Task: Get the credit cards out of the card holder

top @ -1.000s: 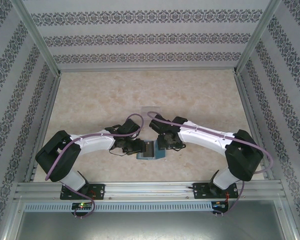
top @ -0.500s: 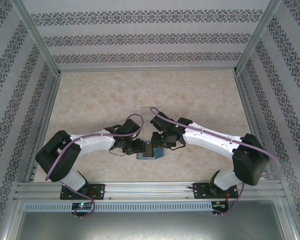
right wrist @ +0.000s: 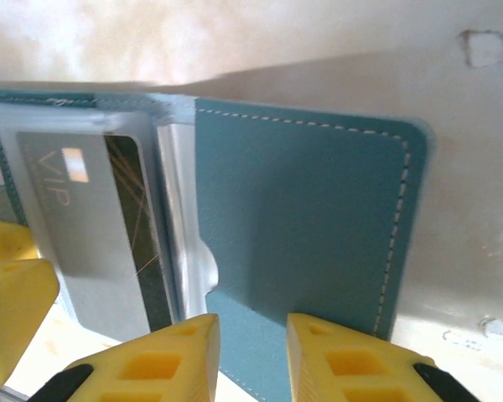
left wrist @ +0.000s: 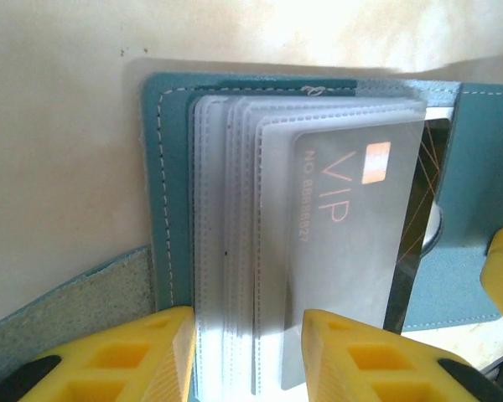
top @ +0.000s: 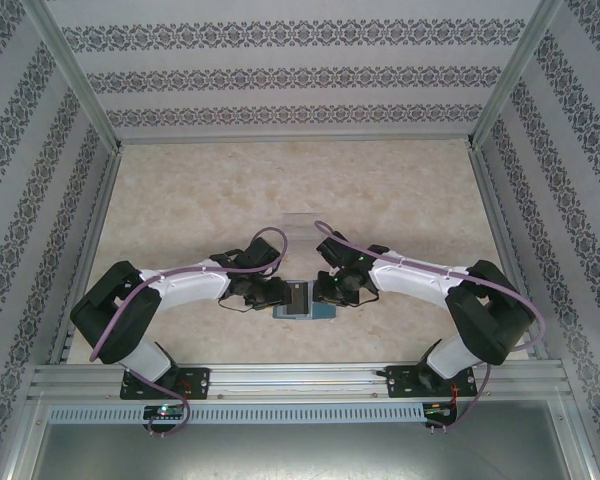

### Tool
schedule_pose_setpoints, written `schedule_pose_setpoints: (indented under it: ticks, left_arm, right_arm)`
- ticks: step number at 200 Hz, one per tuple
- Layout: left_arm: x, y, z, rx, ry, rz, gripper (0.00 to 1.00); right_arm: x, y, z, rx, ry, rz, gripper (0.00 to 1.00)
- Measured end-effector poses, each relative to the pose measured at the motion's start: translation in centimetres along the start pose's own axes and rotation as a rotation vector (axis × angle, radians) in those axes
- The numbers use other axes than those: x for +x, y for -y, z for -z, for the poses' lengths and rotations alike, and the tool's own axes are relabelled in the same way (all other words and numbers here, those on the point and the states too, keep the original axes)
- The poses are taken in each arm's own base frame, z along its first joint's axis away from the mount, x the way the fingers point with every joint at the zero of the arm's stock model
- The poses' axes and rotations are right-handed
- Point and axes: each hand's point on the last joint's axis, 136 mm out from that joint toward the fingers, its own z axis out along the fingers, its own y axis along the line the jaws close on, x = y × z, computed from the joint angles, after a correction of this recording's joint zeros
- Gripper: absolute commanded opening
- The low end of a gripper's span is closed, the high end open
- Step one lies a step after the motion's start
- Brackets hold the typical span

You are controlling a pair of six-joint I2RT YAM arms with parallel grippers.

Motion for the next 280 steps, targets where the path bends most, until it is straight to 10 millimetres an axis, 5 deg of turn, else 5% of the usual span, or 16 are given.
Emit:
schedule_pose_setpoints:
  ticks: [153,280]
  left_arm:
    - [0.0,-0.7,-0.2,-0.042,-0.010,0.009,0.26]
    - [0.0,-0.7,-0.2,-0.042,-0.010,0.009,0.26]
  right_arm:
    - [-0.9,-4.5,-0.7,-0.258,-0.009,0.016,0.26]
    - [-1.0,-3.5,-2.1,-0.198,-0.035,-0.006,0.26]
